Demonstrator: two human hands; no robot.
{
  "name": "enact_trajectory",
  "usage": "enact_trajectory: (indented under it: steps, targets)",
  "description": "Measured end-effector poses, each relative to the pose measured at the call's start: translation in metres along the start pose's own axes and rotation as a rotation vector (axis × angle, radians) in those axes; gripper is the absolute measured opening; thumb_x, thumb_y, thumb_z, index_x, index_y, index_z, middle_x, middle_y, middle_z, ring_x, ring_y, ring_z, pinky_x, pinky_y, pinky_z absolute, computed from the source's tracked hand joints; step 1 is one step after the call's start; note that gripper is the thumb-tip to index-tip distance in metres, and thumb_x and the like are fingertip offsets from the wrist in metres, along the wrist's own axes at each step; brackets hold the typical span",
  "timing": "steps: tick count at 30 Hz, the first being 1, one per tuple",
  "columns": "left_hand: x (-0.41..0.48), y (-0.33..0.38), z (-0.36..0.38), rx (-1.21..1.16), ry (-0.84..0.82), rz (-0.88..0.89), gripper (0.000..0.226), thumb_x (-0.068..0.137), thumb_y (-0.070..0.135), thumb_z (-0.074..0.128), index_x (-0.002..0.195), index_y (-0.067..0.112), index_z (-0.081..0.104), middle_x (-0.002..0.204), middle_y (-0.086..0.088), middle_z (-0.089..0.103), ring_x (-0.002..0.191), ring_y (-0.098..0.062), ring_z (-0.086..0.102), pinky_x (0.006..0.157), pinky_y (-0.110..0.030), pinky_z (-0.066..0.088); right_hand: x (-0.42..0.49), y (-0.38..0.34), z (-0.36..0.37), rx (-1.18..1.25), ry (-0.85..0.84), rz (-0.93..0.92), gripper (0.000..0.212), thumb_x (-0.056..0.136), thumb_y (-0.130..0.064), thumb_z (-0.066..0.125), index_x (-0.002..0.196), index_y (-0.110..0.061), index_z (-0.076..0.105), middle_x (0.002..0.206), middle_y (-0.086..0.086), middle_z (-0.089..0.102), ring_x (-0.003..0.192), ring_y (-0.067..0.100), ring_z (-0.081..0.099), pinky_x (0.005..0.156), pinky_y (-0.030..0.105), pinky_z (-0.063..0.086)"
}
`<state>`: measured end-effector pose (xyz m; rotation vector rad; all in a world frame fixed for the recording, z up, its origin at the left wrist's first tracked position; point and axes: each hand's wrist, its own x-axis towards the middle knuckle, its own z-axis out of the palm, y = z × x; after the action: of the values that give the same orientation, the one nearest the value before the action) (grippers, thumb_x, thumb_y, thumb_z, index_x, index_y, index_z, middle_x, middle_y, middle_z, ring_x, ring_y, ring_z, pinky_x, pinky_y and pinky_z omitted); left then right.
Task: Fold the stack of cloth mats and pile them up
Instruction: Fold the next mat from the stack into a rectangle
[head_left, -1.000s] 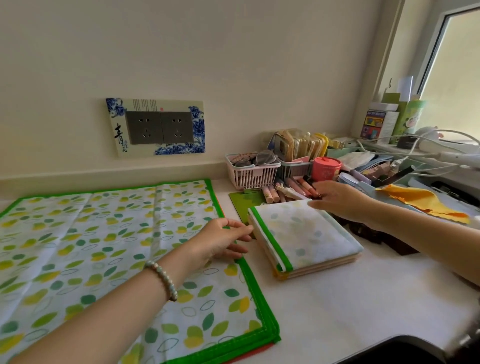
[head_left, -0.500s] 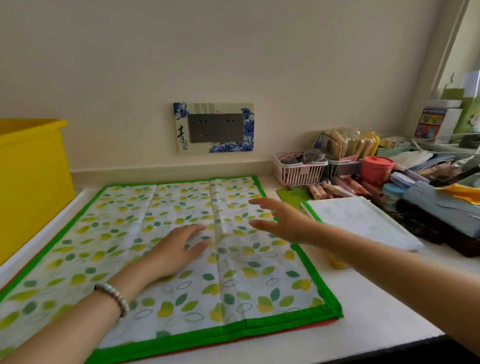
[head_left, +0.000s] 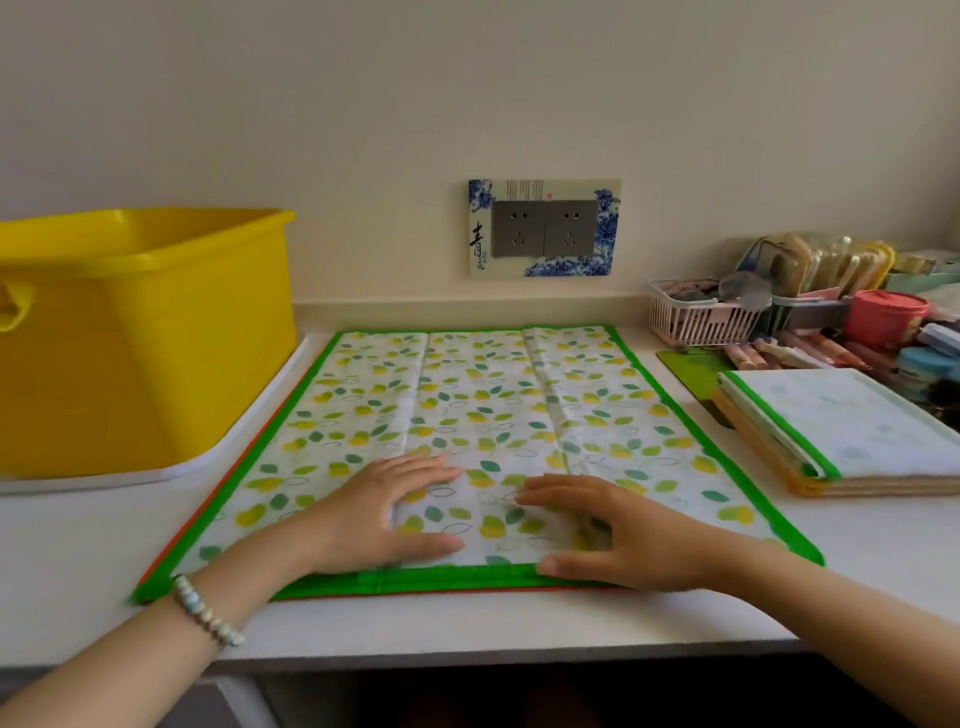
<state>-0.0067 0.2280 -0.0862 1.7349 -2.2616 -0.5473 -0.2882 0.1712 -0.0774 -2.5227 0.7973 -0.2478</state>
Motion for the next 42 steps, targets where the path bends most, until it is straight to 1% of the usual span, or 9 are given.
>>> enact_trajectory:
  steps: [5, 9, 14, 21, 24, 28, 34, 38, 42]
  targets:
    - [-0.018, -0.001, -0.006, 0.078, -0.136, 0.004, 0.09, 0.06, 0.086, 0.053, 0.136, 0.065, 0.01, 0.146, 0.04, -0.009, 0.134, 0.015, -0.017, 0.114, -0.027, -0.007, -0.008, -0.006, 0.002, 0.004, -0.031, -0.005, 0.063, 0.071, -0.07, 0.057, 0.129, -0.059, 0.038, 0.144, -0.038, 0.024, 0.133, -0.018, 0.016, 0.112, 0.017, 0.016]
    - [-0.021, 0.001, -0.008, 0.088, -0.138, -0.009, 0.093, 0.058, 0.086, 0.056, 0.138, 0.062, 0.015, 0.143, 0.043, -0.006, 0.136, 0.013, -0.014, 0.116, -0.029, -0.004, -0.009, -0.008, 0.005, 0.0, 0.008, 0.001, 0.06, 0.069, -0.071, 0.059, 0.126, -0.057, 0.045, 0.141, -0.039, 0.029, 0.13, -0.021, 0.02, 0.112, 0.016, 0.017]
    - [-0.026, 0.008, -0.015, -0.022, -0.121, -0.04, 0.075, 0.056, 0.086, 0.059, 0.125, 0.068, 0.036, 0.146, 0.037, 0.018, 0.135, 0.016, 0.008, 0.113, -0.024, 0.012, -0.009, -0.009, 0.001, 0.073, 0.014, 0.018, 0.044, 0.073, -0.06, 0.062, 0.115, -0.046, 0.061, 0.133, -0.036, 0.043, 0.125, -0.02, 0.033, 0.106, 0.009, 0.027]
    - [-0.031, 0.007, -0.04, -0.199, -0.199, -0.072, 0.035, 0.073, 0.062, 0.063, 0.104, 0.049, 0.068, 0.123, 0.03, 0.057, 0.121, 0.013, 0.044, 0.108, -0.019, 0.03, -0.009, -0.005, -0.02, 0.052, -0.043, 0.033, 0.025, 0.084, -0.044, 0.06, 0.107, -0.04, 0.069, 0.11, -0.04, 0.058, 0.107, -0.019, 0.051, 0.089, -0.003, 0.035]
    - [-0.03, 0.005, -0.054, -0.246, -0.238, -0.124, 0.03, 0.071, 0.056, 0.065, 0.094, 0.04, 0.074, 0.108, 0.026, 0.067, 0.108, 0.008, 0.057, 0.103, -0.024, 0.039, -0.007, -0.005, -0.032, 0.076, -0.04, 0.064, 0.017, 0.078, -0.049, 0.059, 0.09, -0.043, 0.07, 0.094, -0.034, 0.066, 0.09, -0.01, 0.063, 0.078, 0.004, 0.045]
    - [-0.02, 0.005, -0.075, -0.234, -0.252, -0.145, 0.021, 0.073, 0.053, 0.064, 0.085, 0.039, 0.075, 0.095, 0.025, 0.07, 0.091, 0.013, 0.06, 0.088, -0.015, 0.038, 0.007, -0.006, -0.052, 0.074, -0.068, 0.071, 0.026, 0.078, -0.049, 0.057, 0.087, -0.032, 0.074, 0.087, -0.018, 0.072, 0.079, -0.002, 0.065, 0.076, 0.014, 0.051]
    - [0.012, 0.005, -0.115, -0.181, -0.086, -0.142, 0.013, 0.085, 0.04, 0.064, 0.086, 0.033, 0.074, 0.084, 0.021, 0.072, 0.073, 0.013, 0.059, 0.067, -0.005, 0.041, 0.046, -0.006, -0.099, -0.088, 0.062, 0.085, 0.008, 0.084, -0.036, 0.064, 0.078, -0.036, 0.07, 0.079, -0.019, 0.071, 0.072, -0.007, 0.064, 0.071, 0.008, 0.048]
    - [0.044, 0.0, -0.128, 0.04, 0.192, -0.145, 0.015, 0.088, 0.036, 0.063, 0.09, 0.027, 0.074, 0.092, 0.009, 0.073, 0.085, -0.008, 0.064, 0.079, -0.029, 0.049, 0.081, -0.001, -0.113, -0.347, 0.271, 0.093, 0.013, 0.087, -0.035, 0.062, 0.093, -0.029, 0.072, 0.089, -0.011, 0.072, 0.08, 0.008, 0.066, 0.079, 0.032, 0.055]
    - [0.07, -0.012, -0.117, 0.272, 0.437, -0.191, 0.02, 0.09, 0.039, 0.059, 0.102, 0.029, 0.072, 0.107, 0.012, 0.069, 0.096, -0.01, 0.062, 0.081, -0.028, 0.049, 0.113, 0.016, -0.104, -0.386, 0.438, 0.133, 0.018, 0.091, -0.032, 0.058, 0.097, -0.022, 0.071, 0.094, -0.005, 0.072, 0.083, 0.017, 0.065, 0.076, 0.036, 0.054]
